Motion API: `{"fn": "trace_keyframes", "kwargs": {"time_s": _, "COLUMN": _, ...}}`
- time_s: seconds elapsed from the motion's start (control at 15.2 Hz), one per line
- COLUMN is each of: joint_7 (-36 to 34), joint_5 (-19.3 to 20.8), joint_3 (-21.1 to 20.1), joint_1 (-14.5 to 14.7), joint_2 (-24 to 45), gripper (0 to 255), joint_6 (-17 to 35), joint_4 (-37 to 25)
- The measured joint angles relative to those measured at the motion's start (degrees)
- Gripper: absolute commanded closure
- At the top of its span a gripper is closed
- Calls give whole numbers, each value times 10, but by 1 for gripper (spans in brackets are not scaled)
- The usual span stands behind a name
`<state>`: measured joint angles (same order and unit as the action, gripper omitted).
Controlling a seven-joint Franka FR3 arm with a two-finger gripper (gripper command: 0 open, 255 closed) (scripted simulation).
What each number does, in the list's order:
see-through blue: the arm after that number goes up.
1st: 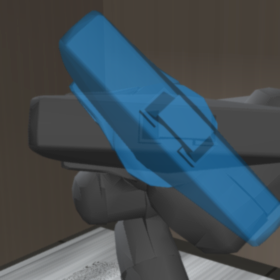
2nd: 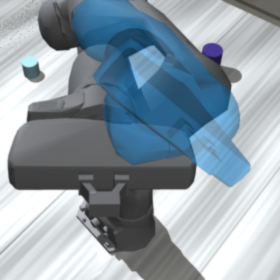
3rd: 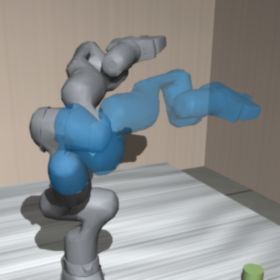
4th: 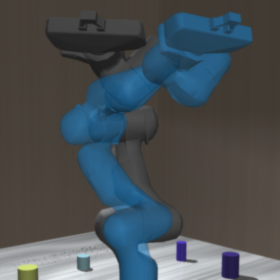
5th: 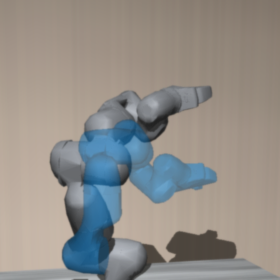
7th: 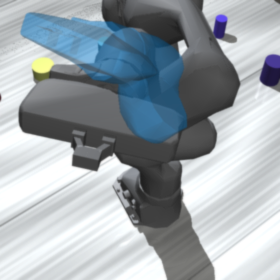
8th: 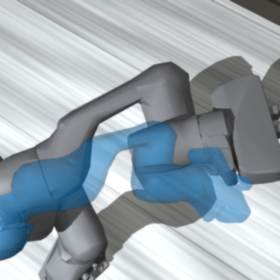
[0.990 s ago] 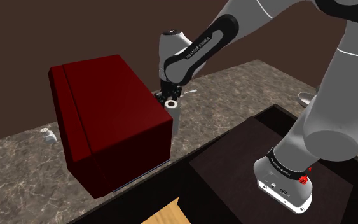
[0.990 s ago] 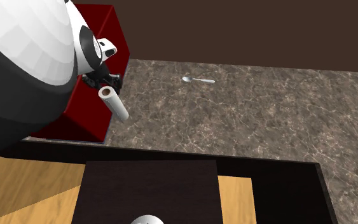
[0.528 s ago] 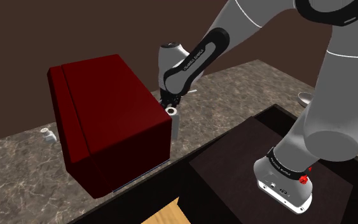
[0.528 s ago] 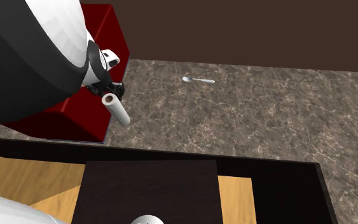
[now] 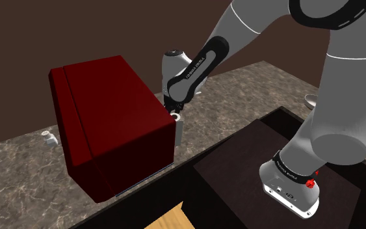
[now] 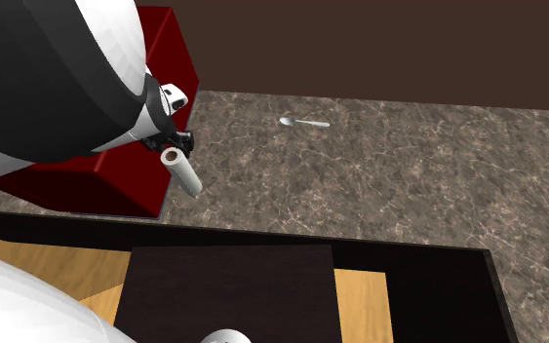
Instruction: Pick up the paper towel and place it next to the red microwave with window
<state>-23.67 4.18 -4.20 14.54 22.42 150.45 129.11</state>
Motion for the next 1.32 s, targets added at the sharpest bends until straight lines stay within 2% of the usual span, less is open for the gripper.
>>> {"fn": "trace_keyframes", "kwargs": {"time_s": 0.13, "joint_7": 0, "joint_5": 0, "joint_3": 0, "joint_1": 0, "joint_2": 1, "gripper": 255, "joint_6": 1, "joint_4": 0}}
{"fn": "trace_keyframes", "kwargs": {"time_s": 0.2, "joint_7": 0, "joint_5": 0, "joint_3": 1, "joint_1": 0, "joint_2": 0, "gripper": 0, "joint_6": 2, "joint_4": 0}}
{"fn": "trace_keyframes", "kwargs": {"time_s": 0.59, "joint_7": 0, "joint_5": 0, "joint_3": 0, "joint_1": 2, "joint_2": 3, "gripper": 0, "joint_6": 1, "joint_4": 1}}
{"fn": "trace_keyframes", "kwargs": {"time_s": 0.92, "joint_7": 8, "joint_5": -10, "joint_3": -7, "joint_1": -2, "joint_2": -52, "gripper": 0, "joint_6": -55, "joint_4": 0}}
{"fn": "trace_keyframes", "kwargs": {"time_s": 1.32, "joint_7": 8, "joint_5": -11, "joint_3": -8, "joint_1": -2, "joint_2": -61, "gripper": 0, "joint_6": -62, "joint_4": 2}}
